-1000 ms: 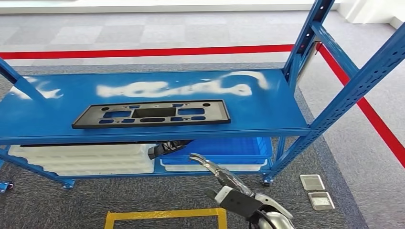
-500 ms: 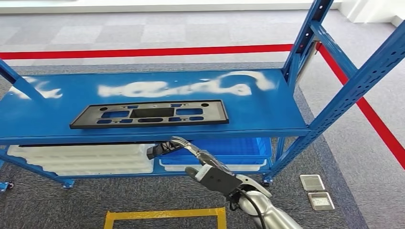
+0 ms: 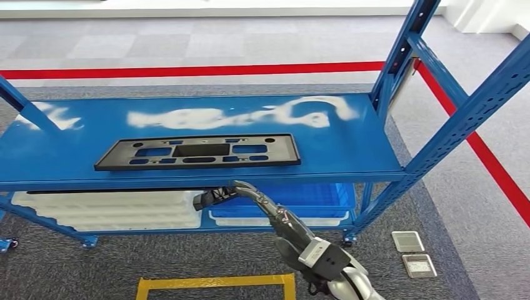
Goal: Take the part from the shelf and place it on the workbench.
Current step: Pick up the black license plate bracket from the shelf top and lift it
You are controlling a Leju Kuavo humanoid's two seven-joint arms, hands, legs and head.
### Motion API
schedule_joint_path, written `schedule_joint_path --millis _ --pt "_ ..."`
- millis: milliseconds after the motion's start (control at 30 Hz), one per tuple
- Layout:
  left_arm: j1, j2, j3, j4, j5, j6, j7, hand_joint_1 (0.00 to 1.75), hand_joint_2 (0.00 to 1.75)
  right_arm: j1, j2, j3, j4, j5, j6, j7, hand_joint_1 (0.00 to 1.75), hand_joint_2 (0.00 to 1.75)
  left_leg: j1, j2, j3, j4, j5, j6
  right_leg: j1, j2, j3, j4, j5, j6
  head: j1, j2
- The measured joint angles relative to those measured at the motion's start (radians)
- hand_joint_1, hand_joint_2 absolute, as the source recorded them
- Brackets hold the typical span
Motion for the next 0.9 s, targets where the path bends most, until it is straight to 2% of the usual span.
schedule_joint_path --millis 33,67,133,167,200,233,300,367,400,433,500,533,567,600,633,667,700,733,800,867,900 --pt "0.002 0.0 0.003 0.0 0.0 0.0 -0.001 0.0 0.0 0.012 -0.001 -0.006 -0.013 -0.002 0.003 -0.002 0.0 0.0 0.003 -0.001 0.005 0.001 -0.005 -0.005 -0.003 0.0 -0.02 0.026 0.004 0.005 0.0 0.0" --pt "0.004 0.0 0.004 0.0 0.0 0.0 -0.002 0.0 0.0 0.022 -0.002 -0.011 -0.025 -0.003 0.005 -0.003 0.0 0.0 0.007 -0.001 0.012 0.003 -0.012 -0.011 -0.007 -0.001 -0.023 0.016 0.028 0.012 0.0 0.0" --pt "0.006 0.0 0.006 0.0 -0.001 -0.001 -0.003 0.0 0.0 0.035 -0.003 -0.018 -0.044 -0.006 0.009 -0.005 0.0 0.0 0.018 -0.003 0.029 0.012 -0.034 -0.028 -0.014 -0.002 0.015 -0.087 0.102 0.029 0.0 0.0" --pt "0.005 0.001 0.007 0.0 -0.001 -0.001 -0.004 0.0 0.0 0.04 -0.004 -0.02 -0.051 -0.007 0.01 -0.006 0.0 0.0 0.02 -0.004 0.032 0.022 -0.047 -0.038 -0.016 -0.001 0.036 -0.137 0.122 0.034 0.002 0.0" --pt "0.003 0.002 0.008 0.0 -0.002 -0.001 -0.004 0.0 0.0 0.047 -0.005 -0.022 -0.058 -0.008 0.01 -0.007 0.0 0.0 0.02 -0.004 0.032 0.031 -0.057 -0.047 -0.017 -0.001 0.047 -0.166 0.128 0.031 0.003 0.0" --pt "0.002 0.003 0.008 0.0 -0.002 -0.001 -0.004 0.0 0.0 0.053 -0.006 -0.024 -0.064 -0.009 0.011 -0.008 0.0 0.0 0.018 -0.005 0.03 0.037 -0.064 -0.052 -0.017 0.0 0.049 -0.172 0.118 0.023 0.004 0.0" --pt "0.001 0.003 0.009 0.0 -0.004 -0.001 -0.004 0.0 0.0 0.062 -0.007 -0.027 -0.077 -0.01 0.012 -0.011 0.0 0.0 0.017 -0.005 0.029 0.04 -0.069 -0.056 -0.016 0.002 0.048 -0.17 0.105 0.001 0.002 0.0" --pt "-0.001 0.003 0.01 0.0 -0.005 -0.001 -0.005 0.0 0.0 0.066 -0.007 -0.03 -0.087 -0.01 0.013 -0.012 0.0 0.0 0.019 -0.004 0.022 0.064 -0.082 -0.06 -0.017 0.0 0.056 -0.17 0.097 -0.012 0.001 0.0" --pt "-0.003 0.003 0.01 0.0 -0.006 -0.002 -0.005 0.0 0.0 0.066 -0.007 -0.031 -0.092 -0.01 0.014 -0.012 0.0 0.0 0.02 -0.004 0.001 0.104 -0.1 -0.063 -0.018 -0.002 0.062 -0.17 0.093 -0.017 0.001 0.0" --pt "-0.005 0.003 0.01 0.0 -0.006 -0.002 -0.006 0.0 0.0 0.067 -0.007 -0.032 -0.096 -0.009 0.015 -0.012 0.0 0.0 0.02 -0.004 -0.035 0.167 -0.123 -0.066 -0.017 -0.004 0.066 -0.171 0.089 -0.021 0.001 0.0" --pt "-0.004 0.003 0.011 0.0 -0.008 -0.003 -0.007 0.0 0.0 0.067 -0.007 -0.034 -0.099 -0.008 0.021 -0.013 0.0 0.0 0.019 -0.004 -0.13 0.311 -0.164 -0.067 -0.015 -0.005 0.073 -0.171 0.081 -0.027 0.0 0.0" --pt "-0.003 0.003 0.011 0.0 -0.009 -0.003 -0.009 0.0 0.0 0.068 -0.007 -0.035 -0.099 -0.007 0.024 -0.013 0.0 0.0 0.019 -0.004 -0.166 0.354 -0.162 -0.064 -0.014 -0.004 0.078 -0.171 0.076 -0.029 0.0 0.0" --pt "-0.001 0.003 0.012 0.0 -0.009 -0.003 -0.01 0.0 0.0 0.069 -0.007 -0.036 -0.099 -0.006 0.027 -0.013 0.0 0.0 0.017 -0.004 -0.184 0.357 -0.136 -0.059 -0.012 -0.002 0.085 -0.171 0.072 -0.03 0.0 0.0" --pt "0.0 0.003 0.012 0.0 -0.01 -0.003 -0.013 0.0 0.0 0.069 -0.007 -0.037 -0.1 -0.005 0.029 -0.013 0.0 0.0 0.014 -0.004 -0.184 0.321 -0.091 -0.051 -0.009 -0.001 0.093 -0.171 0.067 -0.031 0.0 0.0" --pt "0.001 0.003 0.014 0.0 -0.01 -0.003 -0.015 0.0 0.0 0.068 -0.007 -0.037 -0.1 -0.004 0.031 -0.013 0.0 0.0 0.01 -0.004 -0.172 0.259 -0.037 -0.04 -0.007 0.0 0.103 -0.172 0.061 -0.031 0.0 0.0" --pt "0.0 0.004 0.017 0.0 -0.011 -0.003 -0.018 0.0 0.0 0.068 -0.007 -0.038 -0.101 -0.003 0.032 -0.013 0.0 0.0 0.004 -0.004 -0.159 0.203 0.004 -0.028 -0.005 0.001 0.11 -0.173 0.056 -0.03 0.001 0.0" --pt "0.0 0.004 0.02 0.0 -0.012 -0.003 -0.02 0.0 0.0 0.068 -0.006 -0.038 -0.101 -0.001 0.034 -0.013 0.0 0.0 -0.002 -0.004 -0.148 0.162 0.032 -0.017 -0.005 0.001 0.114 -0.175 0.053 -0.028 0.001 0.0" --pt "0.0 0.004 0.023 0.0 -0.014 -0.003 -0.021 0.0 0.0 0.067 -0.006 -0.039 -0.101 0.001 0.036 -0.013 0.0 0.0 -0.008 -0.004 -0.143 0.139 0.043 -0.009 -0.005 0.002 0.115 -0.177 0.052 -0.025 0.001 0.0" --pt "-0.001 0.004 0.027 0.0 -0.017 -0.003 -0.023 0.0 0.0 0.067 -0.006 -0.039 -0.101 0.004 0.042 -0.013 0.0 0.0 -0.012 -0.004 -0.139 0.121 0.039 -0.001 -0.006 0.002 0.113 -0.184 0.055 -0.014 0.0 0.0" --pt "-0.003 0.004 0.028 0.0 -0.02 -0.004 -0.024 0.0 0.0 0.065 -0.006 -0.038 -0.101 0.006 0.046 -0.012 0.0 0.0 -0.006 -0.002 -0.125 0.088 0.036 0.0 -0.005 -0.001 0.112 -0.179 0.046 -0.005 0.001 0.0" --pt "-0.003 0.004 0.028 0.0 -0.022 -0.005 -0.024 0.0 0.0 0.063 -0.005 -0.037 -0.1 0.007 0.047 -0.012 0.0 0.0 -0.003 -0.002 -0.116 0.072 0.037 0.001 -0.003 -0.002 0.104 -0.158 0.03 -0.003 0.001 0.0"
